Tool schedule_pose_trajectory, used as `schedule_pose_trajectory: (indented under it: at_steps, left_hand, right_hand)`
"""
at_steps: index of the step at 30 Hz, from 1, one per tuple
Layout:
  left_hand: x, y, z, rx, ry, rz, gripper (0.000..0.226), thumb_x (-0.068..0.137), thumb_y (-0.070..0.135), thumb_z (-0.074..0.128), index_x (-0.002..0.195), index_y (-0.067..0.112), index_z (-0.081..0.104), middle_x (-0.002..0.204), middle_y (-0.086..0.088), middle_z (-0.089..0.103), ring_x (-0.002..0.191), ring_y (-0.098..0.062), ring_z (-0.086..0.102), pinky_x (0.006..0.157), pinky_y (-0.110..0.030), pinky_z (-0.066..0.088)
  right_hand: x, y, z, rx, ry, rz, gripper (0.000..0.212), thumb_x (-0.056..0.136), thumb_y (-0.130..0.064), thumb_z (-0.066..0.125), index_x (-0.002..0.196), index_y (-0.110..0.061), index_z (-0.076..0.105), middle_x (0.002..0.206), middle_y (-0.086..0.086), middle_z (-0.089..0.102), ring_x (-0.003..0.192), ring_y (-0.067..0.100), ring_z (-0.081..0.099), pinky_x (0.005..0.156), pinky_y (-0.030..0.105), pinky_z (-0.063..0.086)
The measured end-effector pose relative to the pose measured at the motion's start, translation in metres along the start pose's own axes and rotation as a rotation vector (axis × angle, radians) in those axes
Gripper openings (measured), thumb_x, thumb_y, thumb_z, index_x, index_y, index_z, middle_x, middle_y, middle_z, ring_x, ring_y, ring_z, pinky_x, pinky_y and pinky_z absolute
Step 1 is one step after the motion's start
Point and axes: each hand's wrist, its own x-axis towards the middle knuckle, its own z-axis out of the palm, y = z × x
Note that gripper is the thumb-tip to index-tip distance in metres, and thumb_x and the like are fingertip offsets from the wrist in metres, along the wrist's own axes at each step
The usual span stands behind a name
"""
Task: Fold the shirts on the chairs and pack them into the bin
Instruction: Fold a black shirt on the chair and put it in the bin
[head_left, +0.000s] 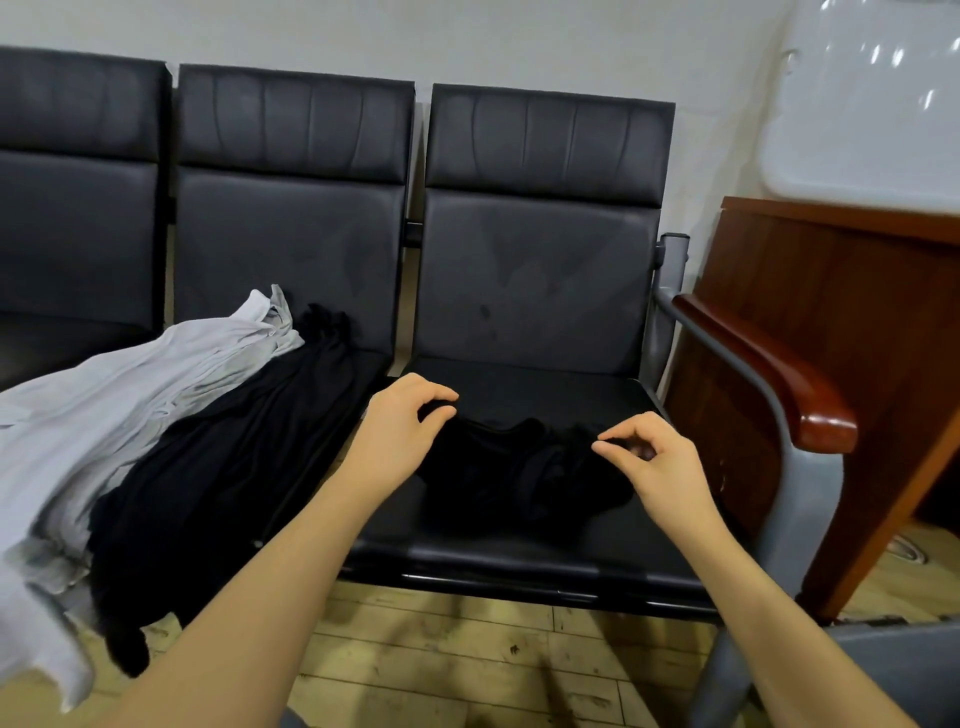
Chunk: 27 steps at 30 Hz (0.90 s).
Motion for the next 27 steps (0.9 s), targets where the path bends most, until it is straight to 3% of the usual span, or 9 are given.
schedule_pose_trajectory:
  at_steps: [6, 9, 11, 15, 17, 21, 24, 27]
  left_hand:
    - [0.013, 0.016, -0.008, -0.060, 0.118, 0.092, 0.017, 0.086, 0.005, 0.066, 0.101, 0.009, 0.072, 0.095, 0.001, 0.064, 0.088, -0.004, 0.056, 0.080, 0.000, 0.035]
    - [0.030, 0.026, -0.016, -0.018, 0.147, 0.143, 0.017, 0.087, 0.006, 0.065, 0.102, 0.008, 0.071, 0.096, 0.001, 0.063, 0.089, -0.006, 0.057, 0.081, 0.000, 0.035]
    - [0.044, 0.032, -0.023, 0.016, 0.162, 0.182, 0.017, 0.087, 0.007, 0.065, 0.103, 0.008, 0.071, 0.096, 0.001, 0.063, 0.090, -0.008, 0.058, 0.081, 0.000, 0.035]
    - [0.071, 0.048, -0.038, 0.056, 0.176, 0.255, 0.017, 0.088, 0.007, 0.064, 0.103, 0.007, 0.071, 0.097, -0.003, 0.064, 0.092, -0.013, 0.060, 0.085, -0.013, 0.038]
    - [0.082, 0.057, -0.046, 0.077, 0.181, 0.294, 0.017, 0.088, 0.007, 0.063, 0.104, 0.006, 0.071, 0.097, -0.004, 0.063, 0.094, -0.016, 0.060, 0.087, -0.017, 0.039]
    - [0.102, 0.073, -0.060, 0.094, 0.201, 0.332, 0.019, 0.090, 0.010, 0.061, 0.107, 0.008, 0.070, 0.097, -0.001, 0.060, 0.093, -0.013, 0.058, 0.087, -0.018, 0.040]
    - [0.115, 0.087, -0.072, 0.068, 0.259, 0.337, 0.019, 0.091, 0.010, 0.061, 0.107, 0.007, 0.070, 0.096, 0.001, 0.058, 0.091, -0.013, 0.057, 0.084, -0.016, 0.038]
    - [0.125, 0.101, -0.083, 0.018, 0.326, 0.336, 0.020, 0.092, 0.009, 0.059, 0.108, 0.006, 0.069, 0.097, -0.003, 0.060, 0.091, -0.014, 0.058, 0.085, -0.020, 0.042]
  right_hand:
    - [0.007, -0.007, -0.011, 0.001, 0.004, -0.003, 0.017, 0.084, -0.013, 0.070, 0.075, -0.025, 0.063, 0.069, 0.000, 0.057, 0.062, 0.006, 0.048, 0.062, 0.013, 0.041]
    - [0.020, -0.018, -0.021, -0.017, 0.034, 0.003, 0.011, 0.086, -0.013, 0.069, 0.081, -0.021, 0.063, 0.071, 0.002, 0.058, 0.064, 0.013, 0.052, 0.061, 0.018, 0.043]
    - [0.031, -0.029, -0.028, -0.051, 0.075, -0.005, 0.007, 0.086, -0.013, 0.068, 0.084, -0.017, 0.063, 0.075, 0.003, 0.061, 0.068, 0.015, 0.055, 0.060, 0.013, 0.043]
    - [0.059, -0.056, -0.045, -0.067, 0.220, -0.055, 0.007, 0.087, -0.012, 0.067, 0.085, -0.017, 0.062, 0.081, -0.003, 0.063, 0.076, 0.008, 0.058, 0.069, 0.015, 0.045]
    - [0.072, -0.072, -0.055, -0.063, 0.263, -0.093, 0.010, 0.087, -0.008, 0.066, 0.085, -0.016, 0.061, 0.080, -0.007, 0.060, 0.075, 0.001, 0.055, 0.068, 0.009, 0.040]
    - [0.090, -0.100, -0.073, -0.051, 0.319, -0.128, 0.005, 0.088, -0.010, 0.063, 0.087, -0.014, 0.061, 0.078, -0.011, 0.059, 0.074, -0.002, 0.053, 0.065, 0.007, 0.038]
    - [0.101, -0.117, -0.087, 0.006, 0.378, -0.137, 0.006, 0.088, -0.012, 0.063, 0.085, -0.017, 0.061, 0.080, -0.009, 0.060, 0.076, 0.002, 0.054, 0.068, 0.014, 0.039]
    - [0.109, -0.134, -0.101, 0.032, 0.401, -0.167, 0.007, 0.089, -0.009, 0.061, 0.085, -0.015, 0.060, 0.081, -0.010, 0.060, 0.076, 0.000, 0.054, 0.068, 0.010, 0.039]
